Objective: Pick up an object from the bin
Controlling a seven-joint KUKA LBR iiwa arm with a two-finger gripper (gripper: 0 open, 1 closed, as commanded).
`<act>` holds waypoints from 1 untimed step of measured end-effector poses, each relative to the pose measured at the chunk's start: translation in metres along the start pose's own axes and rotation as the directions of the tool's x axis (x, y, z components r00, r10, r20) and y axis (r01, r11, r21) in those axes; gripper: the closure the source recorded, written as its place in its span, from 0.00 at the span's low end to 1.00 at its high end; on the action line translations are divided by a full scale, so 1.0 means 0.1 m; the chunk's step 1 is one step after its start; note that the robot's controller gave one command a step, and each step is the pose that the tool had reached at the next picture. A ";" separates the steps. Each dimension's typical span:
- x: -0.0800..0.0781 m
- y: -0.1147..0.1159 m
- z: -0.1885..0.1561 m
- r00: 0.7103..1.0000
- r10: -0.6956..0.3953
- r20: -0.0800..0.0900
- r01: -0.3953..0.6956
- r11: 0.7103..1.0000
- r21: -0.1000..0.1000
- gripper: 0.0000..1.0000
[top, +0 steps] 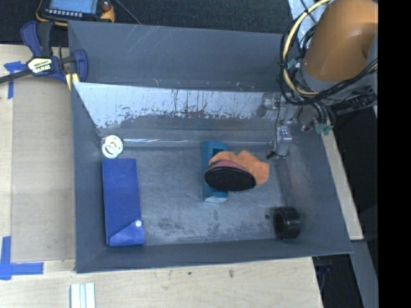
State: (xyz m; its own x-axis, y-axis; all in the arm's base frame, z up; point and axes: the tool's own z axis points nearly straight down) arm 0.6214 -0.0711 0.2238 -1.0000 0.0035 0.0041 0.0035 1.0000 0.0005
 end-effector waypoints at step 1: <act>-0.01 0.00 -0.05 1.000 -0.001 0.008 0.001 1.000 0.001 0.00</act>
Offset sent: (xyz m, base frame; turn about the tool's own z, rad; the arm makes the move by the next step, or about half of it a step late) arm -0.0024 0.0447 -0.1076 0.0270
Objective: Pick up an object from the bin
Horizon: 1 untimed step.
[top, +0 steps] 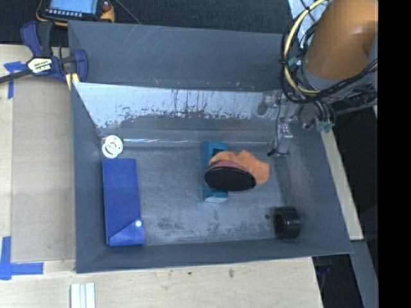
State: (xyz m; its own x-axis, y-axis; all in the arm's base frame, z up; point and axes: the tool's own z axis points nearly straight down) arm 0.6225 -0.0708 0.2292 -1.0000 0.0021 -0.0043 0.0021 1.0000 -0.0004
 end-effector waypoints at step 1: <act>0.00 0.21 0.55 1.000 0.015 0.005 -0.015 1.000 0.001 0.00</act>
Offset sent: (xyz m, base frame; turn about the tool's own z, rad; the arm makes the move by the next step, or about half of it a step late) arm -0.0065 0.0432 -0.1478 -0.1409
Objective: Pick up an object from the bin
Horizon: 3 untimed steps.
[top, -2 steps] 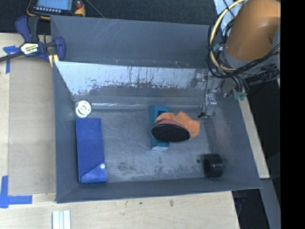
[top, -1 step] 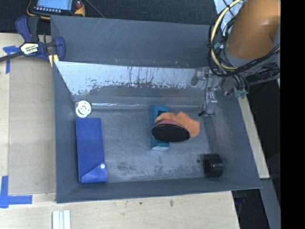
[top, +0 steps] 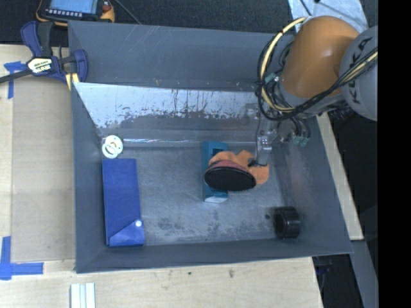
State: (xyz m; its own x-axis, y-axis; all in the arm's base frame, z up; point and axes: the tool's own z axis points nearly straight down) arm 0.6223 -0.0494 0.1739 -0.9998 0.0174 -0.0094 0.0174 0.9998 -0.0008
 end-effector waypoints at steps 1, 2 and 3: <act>0.03 0.15 0.66 0.993 -0.119 -0.001 0.119 0.993 0.001 0.00; 0.04 0.02 0.95 0.944 -0.330 -0.001 0.330 0.944 -0.002 0.00; 0.01 -0.34 1.03 0.985 -0.170 0.000 0.170 0.985 0.000 1.00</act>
Offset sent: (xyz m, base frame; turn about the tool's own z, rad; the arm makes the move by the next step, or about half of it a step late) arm -0.0053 -0.0145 -0.1003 -0.4448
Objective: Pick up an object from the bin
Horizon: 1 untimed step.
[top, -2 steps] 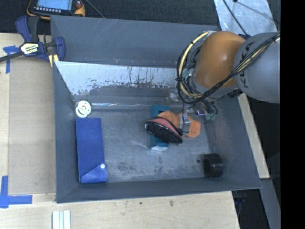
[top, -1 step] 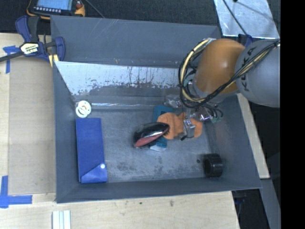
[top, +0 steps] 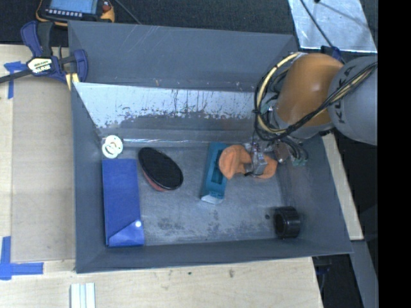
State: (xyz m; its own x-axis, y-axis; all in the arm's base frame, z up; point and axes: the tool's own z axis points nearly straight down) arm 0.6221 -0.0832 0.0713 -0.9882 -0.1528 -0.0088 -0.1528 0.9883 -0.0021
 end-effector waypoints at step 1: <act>0.00 0.00 0.00 1.000 0.000 0.000 0.000 1.000 0.000 1.00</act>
Offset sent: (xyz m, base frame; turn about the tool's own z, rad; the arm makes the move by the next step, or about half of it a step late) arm -0.0289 -0.0250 0.1060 -0.0209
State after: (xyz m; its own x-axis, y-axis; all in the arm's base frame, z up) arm 0.6221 -0.0831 0.0714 -0.9882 -0.1532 -0.0088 -0.1532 0.9882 -0.0021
